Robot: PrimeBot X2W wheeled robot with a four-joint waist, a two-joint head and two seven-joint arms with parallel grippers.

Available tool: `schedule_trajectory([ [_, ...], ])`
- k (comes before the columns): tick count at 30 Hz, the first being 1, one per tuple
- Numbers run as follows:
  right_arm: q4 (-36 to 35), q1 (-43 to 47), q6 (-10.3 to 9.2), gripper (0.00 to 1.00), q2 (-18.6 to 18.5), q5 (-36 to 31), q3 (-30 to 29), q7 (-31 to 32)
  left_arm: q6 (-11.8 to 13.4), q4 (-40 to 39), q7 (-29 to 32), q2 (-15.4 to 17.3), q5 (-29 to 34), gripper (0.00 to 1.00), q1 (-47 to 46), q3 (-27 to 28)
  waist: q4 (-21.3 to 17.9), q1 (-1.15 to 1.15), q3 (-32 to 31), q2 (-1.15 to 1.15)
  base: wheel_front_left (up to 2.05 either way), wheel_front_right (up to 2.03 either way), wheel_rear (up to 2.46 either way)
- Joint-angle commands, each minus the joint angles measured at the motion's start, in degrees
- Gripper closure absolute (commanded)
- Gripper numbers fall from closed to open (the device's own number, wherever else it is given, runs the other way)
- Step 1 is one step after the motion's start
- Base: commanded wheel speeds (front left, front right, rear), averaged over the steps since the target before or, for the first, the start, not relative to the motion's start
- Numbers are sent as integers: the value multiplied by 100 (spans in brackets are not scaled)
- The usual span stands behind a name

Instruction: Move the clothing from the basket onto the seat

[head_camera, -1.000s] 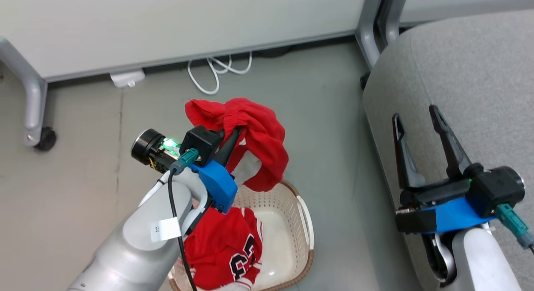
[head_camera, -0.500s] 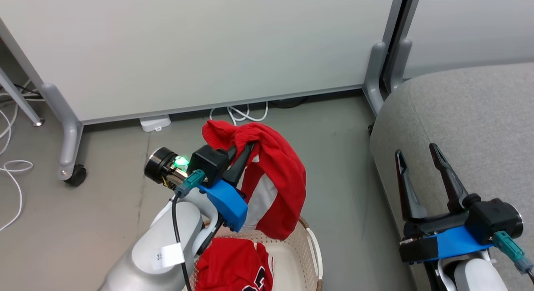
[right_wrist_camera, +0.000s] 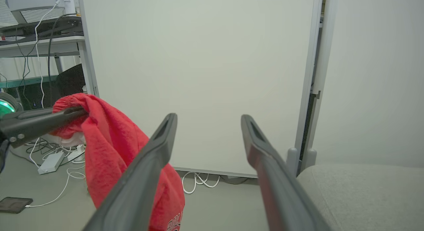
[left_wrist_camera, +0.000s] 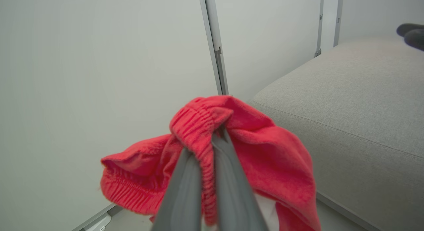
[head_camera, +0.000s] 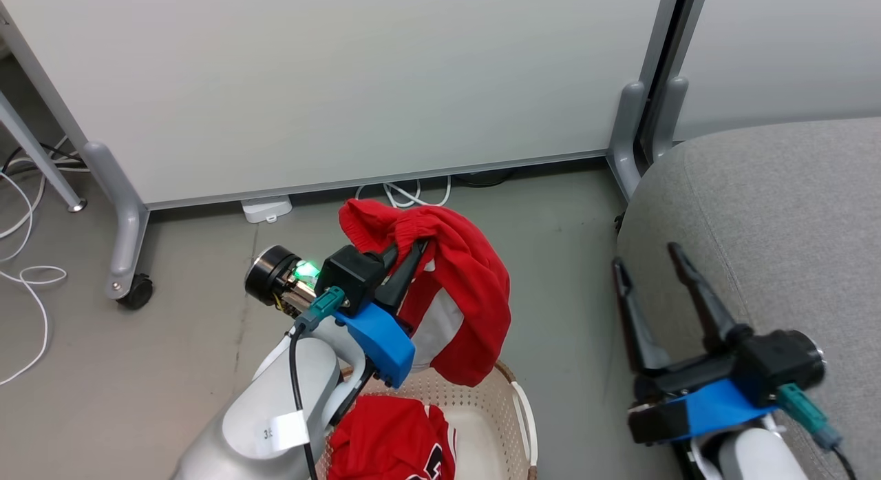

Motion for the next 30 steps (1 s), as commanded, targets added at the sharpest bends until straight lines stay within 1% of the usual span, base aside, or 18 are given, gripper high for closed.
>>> schedule_trajectory([
  [1,37,-139,0,0,-10,-9,126,-19,-5,-25,-27,3,42,100,-10,-11,10,0,23,-1,0,0,0],
  [7,253,-611,0,0,-10,-73,820,-19,-5,-61,-27,-36,48,100,-194,-26,50,0,168,-1,0,0,0],
  [12,655,-1136,0,0,-27,-94,1369,-18,-5,-75,-27,-123,73,100,-375,-97,143,0,352,-1,0,0,0],
  [16,1084,-1524,0,0,-33,-145,1673,-19,-6,-120,-27,-225,-2,100,-493,-193,254,0,509,-1,0,0,0],
  [19,1468,-1788,0,0,-38,-208,1801,-14,-6,-154,-27,-270,-12,100,-634,-264,349,0,628,-1,0,0,0],
  [20,1468,-1788,0,0,-38,-208,1801,-14,-6,-154,-27,-270,-12,100,-634,-264,349,0,628,-1,0,0,0],
  [21,1720,-1959,0,0,-38,-273,1847,-11,-6,-173,-27,-308,-22,100,-698,-305,402,0,699,-1,0,0,0],
  [22,1720,-1959,0,0,-38,-273,1847,-11,-6,-173,-27,-308,-22,100,-698,-305,402,0,699,-1,0,0,0],
  [30,2789,-2454,0,0,-19,-487,1739,-11,-6,-265,-28,-409,-11,100,-883,-437,544,0,883,-1,0,0,0],
])
